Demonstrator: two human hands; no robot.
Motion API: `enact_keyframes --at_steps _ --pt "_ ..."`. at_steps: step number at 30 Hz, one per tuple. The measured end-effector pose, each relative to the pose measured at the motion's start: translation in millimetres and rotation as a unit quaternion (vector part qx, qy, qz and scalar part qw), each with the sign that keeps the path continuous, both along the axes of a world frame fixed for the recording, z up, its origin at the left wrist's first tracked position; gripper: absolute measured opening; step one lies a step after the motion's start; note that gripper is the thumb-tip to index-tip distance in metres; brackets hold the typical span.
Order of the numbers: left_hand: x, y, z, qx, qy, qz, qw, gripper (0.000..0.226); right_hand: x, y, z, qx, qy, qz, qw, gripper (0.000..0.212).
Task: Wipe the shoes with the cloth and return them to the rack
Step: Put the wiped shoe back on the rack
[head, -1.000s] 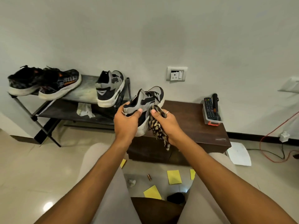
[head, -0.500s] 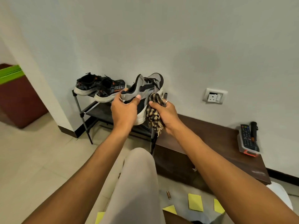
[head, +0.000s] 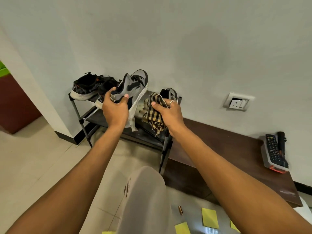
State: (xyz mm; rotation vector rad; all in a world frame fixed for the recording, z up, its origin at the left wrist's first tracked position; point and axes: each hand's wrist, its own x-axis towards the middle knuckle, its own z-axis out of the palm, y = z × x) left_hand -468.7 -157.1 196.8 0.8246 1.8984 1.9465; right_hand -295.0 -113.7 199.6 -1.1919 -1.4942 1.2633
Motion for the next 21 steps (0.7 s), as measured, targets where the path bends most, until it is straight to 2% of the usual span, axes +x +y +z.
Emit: enact_keyframes --at_steps 2,4,9,14,21 --pt "-10 23 -11 -0.008 0.006 -0.003 1.0 0.046 -2 8 -4 -0.029 0.016 0.003 0.999 0.019" --pt "-17 43 -21 -0.013 0.013 -0.014 1.0 0.047 -2 17 -14 -0.038 0.036 0.01 0.999 0.013" --pt "-19 87 -46 -0.049 0.038 -0.058 0.996 0.051 -6 37 -26 -0.031 0.047 0.019 0.998 0.021" --pt "-11 104 -70 -0.072 0.054 -0.102 0.991 0.053 -2 43 -33 0.015 0.004 0.045 0.999 0.028" --pt "-24 98 -66 -0.11 0.098 -0.145 0.978 0.074 -12 39 -36 0.02 -0.035 0.064 0.997 0.033"
